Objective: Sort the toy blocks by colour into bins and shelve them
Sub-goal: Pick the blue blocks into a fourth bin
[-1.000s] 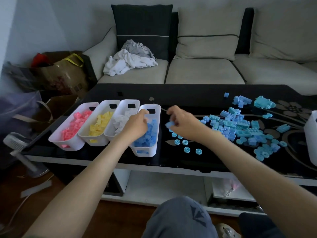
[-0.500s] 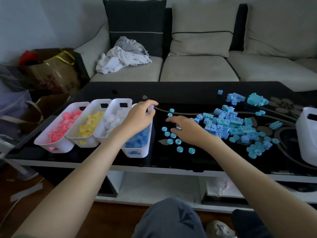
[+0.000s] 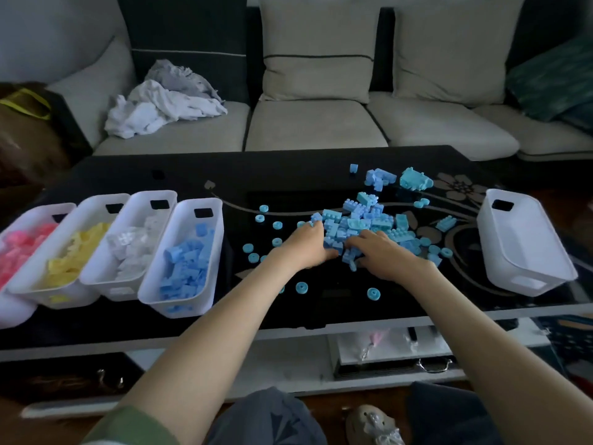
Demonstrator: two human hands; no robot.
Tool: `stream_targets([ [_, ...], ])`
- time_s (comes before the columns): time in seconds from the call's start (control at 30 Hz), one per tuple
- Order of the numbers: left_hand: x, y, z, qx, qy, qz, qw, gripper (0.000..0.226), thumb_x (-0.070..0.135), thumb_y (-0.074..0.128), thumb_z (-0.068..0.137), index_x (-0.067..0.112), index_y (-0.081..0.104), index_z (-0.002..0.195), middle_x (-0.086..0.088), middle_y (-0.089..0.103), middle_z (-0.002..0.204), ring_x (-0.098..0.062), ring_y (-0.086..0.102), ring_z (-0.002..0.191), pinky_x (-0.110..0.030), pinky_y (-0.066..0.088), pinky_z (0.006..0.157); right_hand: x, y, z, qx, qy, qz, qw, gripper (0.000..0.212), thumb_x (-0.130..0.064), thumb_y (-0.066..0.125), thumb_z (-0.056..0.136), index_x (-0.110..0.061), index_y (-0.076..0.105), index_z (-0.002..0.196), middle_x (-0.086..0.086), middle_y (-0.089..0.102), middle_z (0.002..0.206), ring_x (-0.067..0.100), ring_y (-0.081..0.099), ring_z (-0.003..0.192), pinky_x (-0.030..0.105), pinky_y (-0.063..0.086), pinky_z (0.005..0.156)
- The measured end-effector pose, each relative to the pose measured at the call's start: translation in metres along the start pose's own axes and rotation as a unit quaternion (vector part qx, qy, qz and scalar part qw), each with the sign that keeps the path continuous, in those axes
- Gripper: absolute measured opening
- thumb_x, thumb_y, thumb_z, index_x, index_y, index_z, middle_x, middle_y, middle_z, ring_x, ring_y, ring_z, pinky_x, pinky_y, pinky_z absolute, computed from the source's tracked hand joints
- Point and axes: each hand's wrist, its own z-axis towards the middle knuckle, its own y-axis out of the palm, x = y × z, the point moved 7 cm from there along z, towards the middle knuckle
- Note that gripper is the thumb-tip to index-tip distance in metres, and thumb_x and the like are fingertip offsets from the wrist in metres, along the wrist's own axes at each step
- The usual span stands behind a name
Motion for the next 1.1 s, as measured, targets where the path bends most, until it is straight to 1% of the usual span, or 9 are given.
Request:
stream_targets([
  [0.1,0.007,0.008,0.011,0.022,-0.001,0.046,0.999,0.080,0.056,0.060,0.084,0.003,0.032,0.137,-0.017,0.042,0.136,-0.032,0.046,0.120,-0.041,0.046,0.092,0.005,-0.002,0.002,0.022,-0.017,-0.002,1.000,0.028,-0.009,0.047,0.094,-0.021,0.049,0.120,0.004,0.046,0.118,0.025,0.044,0.115,0.038,0.044,0.090],
  [0.2,0.016,0.008,0.015,0.056,0.012,0.076,0.995,0.078,0.054,0.060,0.085,0.003,0.031,0.136,-0.018,0.044,0.135,-0.033,0.047,0.121,-0.039,0.044,0.088,0.012,-0.006,0.004,0.028,-0.012,0.018,0.999,0.025,-0.007,0.045,0.094,-0.020,0.052,0.115,0.004,0.048,0.115,0.023,0.048,0.110,0.037,0.044,0.088],
  [0.37,0.021,0.002,0.016,0.112,0.007,0.152,0.982,0.062,0.049,0.055,0.089,0.007,0.036,0.131,-0.010,0.054,0.124,-0.029,0.051,0.115,-0.041,0.032,0.093,0.022,-0.014,0.004,0.086,0.024,0.016,0.996,0.022,-0.021,0.050,0.093,-0.032,0.051,0.112,-0.006,0.054,0.117,0.017,0.044,0.112,0.033,0.021,0.085],
  [0.5,0.018,-0.001,0.011,0.133,-0.004,0.135,0.982,0.053,0.046,0.054,0.087,0.009,0.040,0.123,-0.006,0.056,0.116,-0.027,0.051,0.108,-0.040,0.030,0.091,0.019,-0.025,-0.001,0.100,0.021,-0.014,0.995,0.021,-0.028,0.052,0.091,-0.035,0.052,0.111,-0.007,0.056,0.109,0.016,0.039,0.106,0.033,0.018,0.083],
  [0.63,0.012,-0.001,0.006,0.126,-0.018,0.112,0.986,0.057,0.044,0.053,0.086,0.007,0.038,0.128,-0.007,0.056,0.119,-0.028,0.050,0.111,-0.040,0.029,0.092,-0.003,-0.024,-0.006,0.068,-0.013,-0.033,0.997,0.026,-0.028,0.050,0.092,-0.034,0.049,0.118,-0.006,0.052,0.102,0.016,0.041,0.105,0.035,0.022,0.090],
  [0.77,0.006,-0.002,-0.003,0.104,-0.023,0.128,0.986,0.050,0.048,0.049,0.089,0.009,0.045,0.120,-0.007,0.054,0.119,-0.027,0.049,0.111,-0.039,0.028,0.091,-0.016,-0.008,-0.009,0.049,-0.019,-0.100,0.994,0.026,-0.014,0.045,0.094,-0.019,0.048,0.119,0.003,0.051,0.111,0.024,0.047,0.109,0.037,0.030,0.089],
  [0.9,0.002,-0.007,-0.018,0.089,-0.015,0.115,0.989,0.042,0.050,0.046,0.090,0.015,0.052,0.113,-0.005,0.054,0.116,-0.026,0.050,0.109,-0.041,0.028,0.092,-0.021,-0.004,-0.003,0.027,0.009,-0.013,1.000,0.028,0.003,0.042,0.091,-0.009,0.047,0.116,0.010,0.047,0.113,0.027,0.053,0.098,0.034,0.041,0.069],
  [1.0,-0.003,-0.024,-0.034,0.104,-0.018,0.104,0.989,0.039,0.049,0.044,0.091,0.017,0.054,0.112,-0.004,0.054,0.112,-0.026,0.051,0.109,-0.040,0.029,0.092,-0.031,-0.014,0.001,0.057,0.006,0.041,0.998,0.026,0.006,0.043,0.088,-0.009,0.048,0.110,0.011,0.048,0.113,0.027,0.054,0.095,0.039,0.048,0.077],
  [1.1,-0.027,-0.056,-0.058,0.131,-0.051,0.067,0.988,0.038,0.050,0.043,0.092,0.017,0.056,0.104,-0.002,0.057,0.101,-0.023,0.053,0.100,-0.041,0.033,0.089,-0.062,-0.032,-0.002,0.136,-0.014,0.106,0.985,0.022,-0.003,0.044,0.093,-0.008,0.051,0.113,0.008,0.049,0.121,0.028,0.052,0.103,0.039,0.047,0.083],
])
